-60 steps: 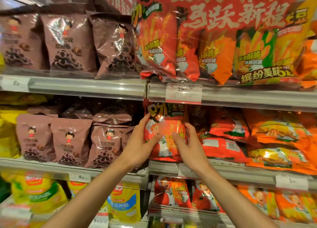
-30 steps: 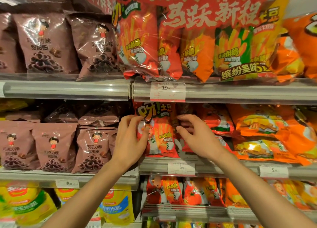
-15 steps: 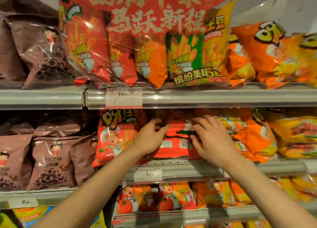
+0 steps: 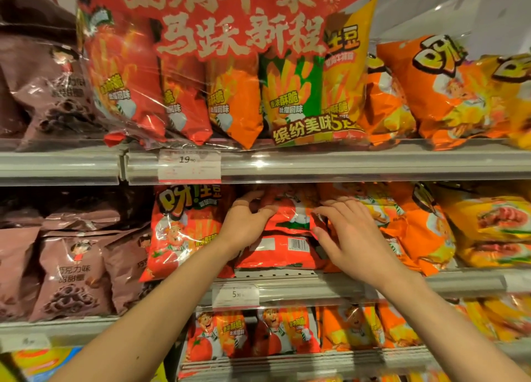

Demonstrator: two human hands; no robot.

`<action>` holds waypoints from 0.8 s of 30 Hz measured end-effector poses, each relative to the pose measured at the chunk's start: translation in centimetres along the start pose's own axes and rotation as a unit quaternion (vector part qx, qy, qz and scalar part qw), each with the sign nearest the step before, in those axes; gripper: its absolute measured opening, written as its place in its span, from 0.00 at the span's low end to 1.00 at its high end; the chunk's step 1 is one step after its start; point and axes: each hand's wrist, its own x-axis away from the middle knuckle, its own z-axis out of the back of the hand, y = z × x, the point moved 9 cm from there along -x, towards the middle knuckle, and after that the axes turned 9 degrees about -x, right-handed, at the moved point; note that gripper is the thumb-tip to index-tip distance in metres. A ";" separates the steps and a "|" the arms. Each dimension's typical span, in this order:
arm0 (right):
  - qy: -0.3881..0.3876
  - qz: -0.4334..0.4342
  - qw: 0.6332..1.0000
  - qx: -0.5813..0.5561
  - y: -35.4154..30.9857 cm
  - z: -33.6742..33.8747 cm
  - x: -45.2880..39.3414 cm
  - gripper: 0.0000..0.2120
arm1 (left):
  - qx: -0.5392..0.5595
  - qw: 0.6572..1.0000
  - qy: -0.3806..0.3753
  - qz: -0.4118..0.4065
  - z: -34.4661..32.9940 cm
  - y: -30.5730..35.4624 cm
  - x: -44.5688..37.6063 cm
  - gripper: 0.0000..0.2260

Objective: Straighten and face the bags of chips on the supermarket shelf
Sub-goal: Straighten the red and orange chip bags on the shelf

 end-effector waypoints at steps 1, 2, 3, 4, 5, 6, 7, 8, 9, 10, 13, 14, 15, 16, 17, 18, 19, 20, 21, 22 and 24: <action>0.003 -0.004 1.000 -0.004 -0.1 0.0 -0.1 0.21 | 0.008 1.000 0.005 -0.002 0.5 -0.1 0.3 0.22; 0.006 -0.009 1.000 -0.008 -0.1 0.0 -0.1 0.23 | 0.013 1.000 0.004 -0.004 1.0 -0.1 0.7 0.23; 0.007 -0.017 1.000 -0.014 -0.1 0.0 -0.2 0.24 | 0.021 1.000 0.001 -0.007 1.4 -0.1 1.0 0.22; 0.008 -0.024 1.000 -0.017 -0.1 0.1 -0.2 0.26 | 0.030 0.999 -0.004 -0.011 1.7 -0.2 1.4 0.22; 0.010 -0.032 0.999 -0.021 -0.1 0.0 -0.2 0.27 | 0.036 0.999 -0.009 -0.015 2.1 -0.3 1.8 0.21; 0.012 -0.039 0.999 -0.024 0.0 0.0 -0.3 0.28 | 0.035 0.999 -0.015 -0.016 2.4 -0.4 2.3 0.21; 0.013 -0.049 0.998 -0.025 0.1 0.0 -0.4 0.29 | 0.036 0.999 -0.023 -0.018 2.5 -0.4 2.6 0.21; 0.014 -0.059 0.998 -0.025 0.1 0.0 -0.6 0.30 | 0.039 0.999 -0.033 -0.018 2.6 -0.6 2.9 0.21; 0.013 -0.070 0.997 -0.023 0.0 0.0 -0.7 0.30 | 0.046 0.998 -0.042 -0.016 2.7 -0.9 3.1 0.22; 0.010 -0.081 0.996 -0.020 -0.2 0.0 -0.9 0.31 | 0.052 0.997 -0.050 -0.014 2.7 -1.0 3.4 0.22; 0.005 -0.112 0.993 -0.020 -0.9 0.0 -1.1 0.34 | 0.075 0.995 -0.062 -0.004 2.5 -1.8 3.6 0.22; 0.003 -0.121 0.992 -0.025 -1.1 -0.1 -1.2 0.35 | 0.080 0.994 -0.069 -0.001 2.3 -2.0 3.7 0.22; -0.002 -0.132 0.991 -0.036 -1.1 -0.3 -1.2 0.35 | 0.088 0.993 -0.078 0.005 2.1 -2.2 3.9 0.23; -0.008 -0.141 0.989 -0.051 -0.9 -0.5 -1.3 0.36 | 0.100 0.991 -0.087 0.011 1.8 -2.3 4.1 0.24; -0.012 -0.149 0.987 -0.065 -0.6 -0.8 -1.4 0.37 | 0.111 0.989 -0.095 0.019 1.6 -2.6 4.2 0.24; -0.013 -0.152 0.985 -0.079 -0.4 -0.9 -1.4 0.38 | 0.116 0.988 -0.103 0.025 1.4 -2.6 4.3 0.25; -0.012 -0.153 0.984 -0.094 -0.2 -1.0 -1.5 0.40 | 0.121 0.986 -0.111 0.032 1.2 -2.5 4.3 0.26; -0.012 -0.153 0.982 -0.111 0.0 -0.9 -1.5 0.40 | 0.126 0.984 -0.119 0.041 1.0 -2.4 4.3 0.27; -0.014 -0.154 0.980 -0.128 0.1 -0.9 -1.4 0.40 | 0.134 0.982 -0.125 0.050 0.8 -2.2 4.2 0.28; -0.016 -0.153 0.978 -0.141 0.0 -0.7 -1.3 0.39 | 0.133 0.981 -0.128 0.058 0.6 -1.8 4.0 0.30; -0.018 -0.145 0.978 -0.148 -0.1 -0.5 -1.2 0.38 | 0.099 0.986 -0.121 0.053 0.5 -0.8 3.2 0.36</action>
